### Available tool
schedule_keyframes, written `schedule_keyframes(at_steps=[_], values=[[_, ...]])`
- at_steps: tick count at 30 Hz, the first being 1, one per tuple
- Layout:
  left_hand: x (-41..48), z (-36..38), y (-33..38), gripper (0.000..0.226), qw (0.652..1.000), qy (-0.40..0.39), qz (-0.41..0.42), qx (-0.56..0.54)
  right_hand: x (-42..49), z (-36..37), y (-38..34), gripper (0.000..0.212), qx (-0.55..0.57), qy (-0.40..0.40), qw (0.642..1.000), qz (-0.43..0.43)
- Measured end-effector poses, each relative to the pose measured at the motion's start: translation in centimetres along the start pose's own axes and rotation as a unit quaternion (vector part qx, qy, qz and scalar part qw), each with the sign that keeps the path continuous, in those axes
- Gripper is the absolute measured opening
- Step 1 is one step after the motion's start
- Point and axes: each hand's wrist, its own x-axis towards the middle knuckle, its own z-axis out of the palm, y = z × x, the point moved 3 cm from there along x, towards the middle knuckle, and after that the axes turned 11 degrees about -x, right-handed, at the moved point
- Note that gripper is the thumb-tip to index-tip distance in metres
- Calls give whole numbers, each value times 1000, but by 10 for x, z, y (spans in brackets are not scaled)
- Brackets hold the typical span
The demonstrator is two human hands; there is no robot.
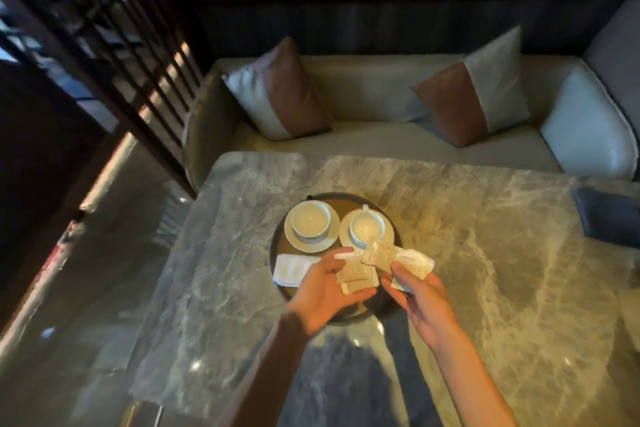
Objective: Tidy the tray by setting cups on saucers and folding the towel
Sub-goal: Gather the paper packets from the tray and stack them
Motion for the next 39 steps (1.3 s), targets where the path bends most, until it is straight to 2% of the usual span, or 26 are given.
schedule_keyframes(at_steps=[2, 6, 10, 14, 18, 23, 27, 32, 36, 39], values=[[-10, 8, 8, 34, 997, 14, 15, -80, -8, 11, -21, 30, -6, -32, 999, -9], [-32, 33, 35, 25, 991, 63, 115, -1, -32, 30, -66, 26, -22, -73, 996, -45], [-51, 62, 52, 25, 971, 77, 205, 99, -59, 39, -106, 28, -22, -69, 995, -74], [-64, 95, 63, 22, 956, 48, 259, 133, -86, 49, -132, 23, -35, -72, 991, -104], [-76, 128, 67, 24, 943, 17, 290, 163, -102, 53, -138, 17, -63, -38, 986, -152], [-85, 138, 69, 18, 933, 18, 309, 184, -108, 48, -141, 24, -38, -6, 986, -162], [-88, 137, 67, 29, 931, -4, 309, 193, -113, 46, -141, 26, -21, -20, 987, -156], [-88, 139, 62, 33, 933, 1, 311, 183, -117, 43, -140, 24, -47, -18, 985, -167], [-91, 142, 64, 35, 921, 24, 324, 217, -118, 45, -138, 24, -62, -5, 981, -184], [-91, 139, 63, 28, 941, 11, 283, 185, -117, 43, -138, 22, -60, -4, 981, -184]])
